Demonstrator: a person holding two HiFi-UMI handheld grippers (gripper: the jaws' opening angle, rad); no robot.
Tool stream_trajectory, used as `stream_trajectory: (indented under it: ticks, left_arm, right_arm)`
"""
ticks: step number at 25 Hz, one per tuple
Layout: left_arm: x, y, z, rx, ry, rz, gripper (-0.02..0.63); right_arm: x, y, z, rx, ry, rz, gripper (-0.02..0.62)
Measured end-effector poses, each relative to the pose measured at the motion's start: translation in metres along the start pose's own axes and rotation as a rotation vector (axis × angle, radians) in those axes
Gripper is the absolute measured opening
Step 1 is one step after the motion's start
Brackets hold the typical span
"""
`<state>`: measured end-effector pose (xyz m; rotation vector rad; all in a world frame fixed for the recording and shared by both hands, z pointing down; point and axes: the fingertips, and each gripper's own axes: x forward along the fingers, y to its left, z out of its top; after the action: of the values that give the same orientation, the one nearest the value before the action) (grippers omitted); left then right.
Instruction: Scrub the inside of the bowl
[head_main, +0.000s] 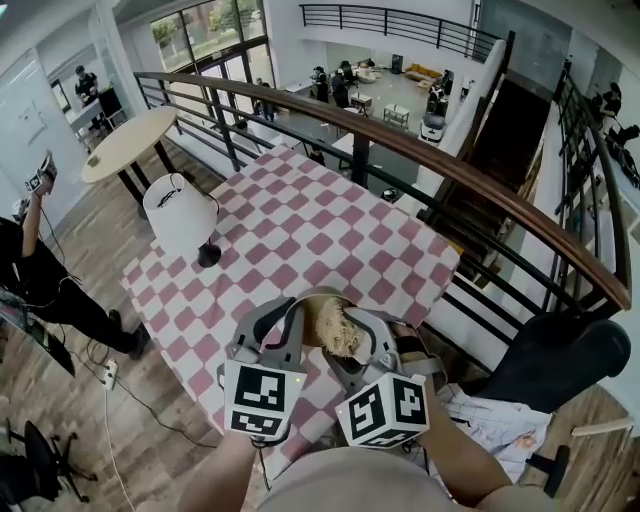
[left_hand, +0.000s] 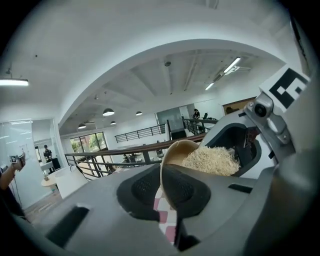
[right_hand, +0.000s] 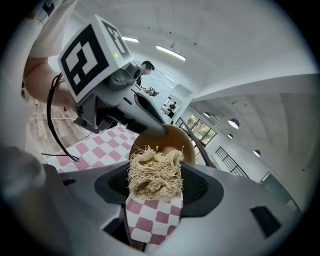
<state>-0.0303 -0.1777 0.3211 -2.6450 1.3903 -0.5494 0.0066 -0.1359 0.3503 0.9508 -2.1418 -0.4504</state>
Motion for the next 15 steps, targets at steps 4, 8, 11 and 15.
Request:
stream_trajectory:
  ticks: [4, 8, 11, 15]
  left_arm:
    - [-0.008, 0.001, -0.004, -0.05, -0.03, 0.005, 0.026]
    - [-0.013, -0.001, -0.01, -0.058, -0.007, 0.029, 0.025]
    - [-0.015, -0.006, -0.014, -0.064, 0.008, 0.035, 0.025]
    - [-0.019, -0.009, -0.022, -0.082, 0.017, 0.022, 0.025]
  right_arm:
    - [-0.001, 0.01, 0.003, 0.041, -0.004, 0.027, 0.259]
    - [-0.001, 0.029, 0.013, 0.043, -0.032, 0.086, 0.258]
    - [0.001, 0.041, 0.019, -0.015, -0.05, 0.111, 0.258]
    - [0.001, 0.045, 0.029, -0.058, -0.071, 0.126, 0.258]
